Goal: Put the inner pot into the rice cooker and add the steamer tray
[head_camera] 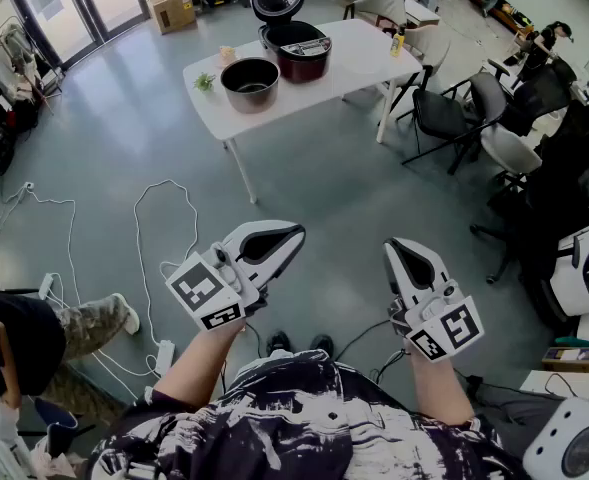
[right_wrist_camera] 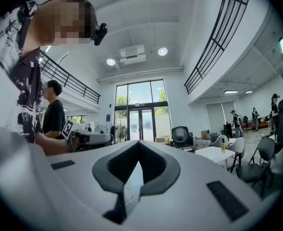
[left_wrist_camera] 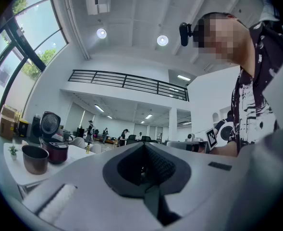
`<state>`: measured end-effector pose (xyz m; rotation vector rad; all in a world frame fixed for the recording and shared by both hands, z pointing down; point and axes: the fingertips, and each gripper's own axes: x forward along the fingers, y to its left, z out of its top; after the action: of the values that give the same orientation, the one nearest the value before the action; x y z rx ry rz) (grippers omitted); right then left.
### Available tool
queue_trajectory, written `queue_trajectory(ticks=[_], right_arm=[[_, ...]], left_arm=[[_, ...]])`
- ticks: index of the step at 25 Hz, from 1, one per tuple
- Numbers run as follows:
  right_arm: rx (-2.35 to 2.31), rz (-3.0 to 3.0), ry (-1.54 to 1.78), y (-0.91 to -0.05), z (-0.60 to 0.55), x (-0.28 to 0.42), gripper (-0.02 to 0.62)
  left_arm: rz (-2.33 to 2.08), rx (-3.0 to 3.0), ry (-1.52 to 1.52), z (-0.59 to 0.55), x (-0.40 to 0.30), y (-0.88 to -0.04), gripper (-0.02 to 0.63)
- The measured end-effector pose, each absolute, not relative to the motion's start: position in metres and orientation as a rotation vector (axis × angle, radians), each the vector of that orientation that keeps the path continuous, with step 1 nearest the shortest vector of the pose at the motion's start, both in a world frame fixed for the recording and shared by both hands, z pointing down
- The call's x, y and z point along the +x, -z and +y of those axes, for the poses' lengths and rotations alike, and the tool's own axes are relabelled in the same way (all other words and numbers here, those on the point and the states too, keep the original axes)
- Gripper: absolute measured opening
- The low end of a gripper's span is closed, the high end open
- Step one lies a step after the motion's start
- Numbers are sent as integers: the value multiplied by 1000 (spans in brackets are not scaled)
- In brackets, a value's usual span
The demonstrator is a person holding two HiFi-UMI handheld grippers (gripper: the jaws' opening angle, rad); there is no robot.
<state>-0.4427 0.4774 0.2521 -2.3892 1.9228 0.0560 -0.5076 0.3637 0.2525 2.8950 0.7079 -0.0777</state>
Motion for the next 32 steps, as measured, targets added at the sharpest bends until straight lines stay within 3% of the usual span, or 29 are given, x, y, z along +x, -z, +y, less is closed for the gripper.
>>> queue_trajectory(ticks=[29, 30, 31, 32], right_arm=[[-2373, 1887, -66, -251, 474, -427, -3], [-2373, 1845, -79, -249, 474, -422, 60], [-2383, 1790, -96, -248, 475, -416, 375], [-2400, 1737, -117, -246, 477, -411, 493]], left_arm=[[691, 2891, 77, 357, -502, -256, 5], [690, 2891, 75, 356, -502, -256, 5], [689, 2891, 74, 356, -502, -257, 5], [687, 2891, 73, 355, -502, -257, 5]])
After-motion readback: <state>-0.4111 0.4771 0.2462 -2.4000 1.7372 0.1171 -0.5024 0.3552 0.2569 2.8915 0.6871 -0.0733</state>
